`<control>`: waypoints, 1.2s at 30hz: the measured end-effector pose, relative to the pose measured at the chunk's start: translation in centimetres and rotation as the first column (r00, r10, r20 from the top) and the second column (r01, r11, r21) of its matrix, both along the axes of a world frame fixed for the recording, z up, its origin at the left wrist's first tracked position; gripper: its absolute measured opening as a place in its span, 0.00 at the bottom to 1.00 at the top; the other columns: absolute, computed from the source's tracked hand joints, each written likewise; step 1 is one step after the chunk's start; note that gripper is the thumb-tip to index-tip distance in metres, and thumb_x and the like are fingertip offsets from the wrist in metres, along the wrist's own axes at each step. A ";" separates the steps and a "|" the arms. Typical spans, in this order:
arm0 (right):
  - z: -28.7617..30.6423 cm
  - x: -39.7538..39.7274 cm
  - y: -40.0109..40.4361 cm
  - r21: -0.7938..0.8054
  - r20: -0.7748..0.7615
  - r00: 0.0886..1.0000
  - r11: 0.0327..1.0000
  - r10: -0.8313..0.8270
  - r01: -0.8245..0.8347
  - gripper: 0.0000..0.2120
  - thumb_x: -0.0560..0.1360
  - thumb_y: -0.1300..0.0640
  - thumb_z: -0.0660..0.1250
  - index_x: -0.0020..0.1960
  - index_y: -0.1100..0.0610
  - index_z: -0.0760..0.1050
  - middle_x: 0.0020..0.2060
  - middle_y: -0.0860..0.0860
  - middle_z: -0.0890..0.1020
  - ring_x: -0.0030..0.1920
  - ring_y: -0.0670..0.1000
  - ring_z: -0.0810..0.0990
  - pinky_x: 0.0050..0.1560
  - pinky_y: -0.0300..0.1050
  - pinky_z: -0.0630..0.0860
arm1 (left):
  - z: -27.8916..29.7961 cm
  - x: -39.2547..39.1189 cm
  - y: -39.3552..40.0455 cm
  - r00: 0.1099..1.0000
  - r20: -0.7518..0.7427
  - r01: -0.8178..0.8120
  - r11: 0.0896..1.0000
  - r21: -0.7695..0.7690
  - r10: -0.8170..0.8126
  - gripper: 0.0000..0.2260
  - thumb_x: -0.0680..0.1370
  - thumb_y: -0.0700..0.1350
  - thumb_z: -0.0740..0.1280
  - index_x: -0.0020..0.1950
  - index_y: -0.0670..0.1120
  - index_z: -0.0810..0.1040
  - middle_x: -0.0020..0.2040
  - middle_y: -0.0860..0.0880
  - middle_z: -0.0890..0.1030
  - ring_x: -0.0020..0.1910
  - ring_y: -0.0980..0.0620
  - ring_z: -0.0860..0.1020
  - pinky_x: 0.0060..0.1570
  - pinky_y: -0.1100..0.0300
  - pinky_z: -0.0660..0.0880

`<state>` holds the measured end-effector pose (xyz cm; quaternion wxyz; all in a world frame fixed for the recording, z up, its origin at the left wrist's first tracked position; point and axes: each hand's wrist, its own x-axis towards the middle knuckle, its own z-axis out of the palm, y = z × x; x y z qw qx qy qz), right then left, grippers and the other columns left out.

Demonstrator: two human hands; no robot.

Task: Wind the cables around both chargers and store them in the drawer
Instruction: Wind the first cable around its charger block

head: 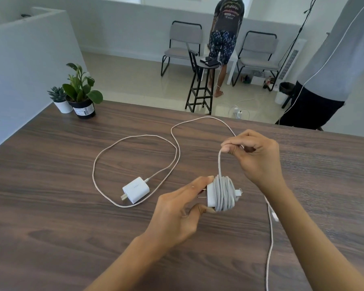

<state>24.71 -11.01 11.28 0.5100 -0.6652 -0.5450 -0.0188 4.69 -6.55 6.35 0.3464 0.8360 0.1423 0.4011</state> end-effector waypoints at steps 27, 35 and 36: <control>-4.7 -5.9 -2.4 -0.179 0.061 0.993 0.980 0.099 -0.086 0.07 0.71 0.48 0.69 0.46 0.47 0.84 0.32 0.41 0.77 0.33 0.44 0.77 0.32 0.45 0.75 | 2.2 1.6 5.0 0.933 0.019 -0.330 0.877 -0.350 0.359 0.23 0.68 0.35 0.75 0.60 0.52 0.78 0.46 0.66 0.79 0.47 0.73 0.78 0.52 0.74 0.73; -2.1 -5.5 -3.0 -0.199 0.149 0.985 0.978 0.090 -0.059 0.04 0.71 0.50 0.70 0.42 0.47 0.83 0.33 0.42 0.78 0.33 0.42 0.77 0.31 0.47 0.75 | 0.1 1.6 5.2 0.933 -0.040 -0.359 0.929 -0.092 0.357 0.24 0.67 0.33 0.76 0.62 0.43 0.78 0.46 0.57 0.82 0.51 0.65 0.77 0.49 0.81 0.68; -1.7 -5.3 -2.9 -0.212 0.181 0.980 0.976 0.087 -0.047 0.04 0.71 0.50 0.69 0.41 0.47 0.83 0.34 0.42 0.78 0.33 0.42 0.77 0.30 0.47 0.75 | -0.1 1.6 5.1 0.934 -0.045 -0.357 0.932 -0.070 0.354 0.24 0.66 0.33 0.76 0.61 0.43 0.78 0.47 0.54 0.83 0.51 0.61 0.78 0.48 0.81 0.68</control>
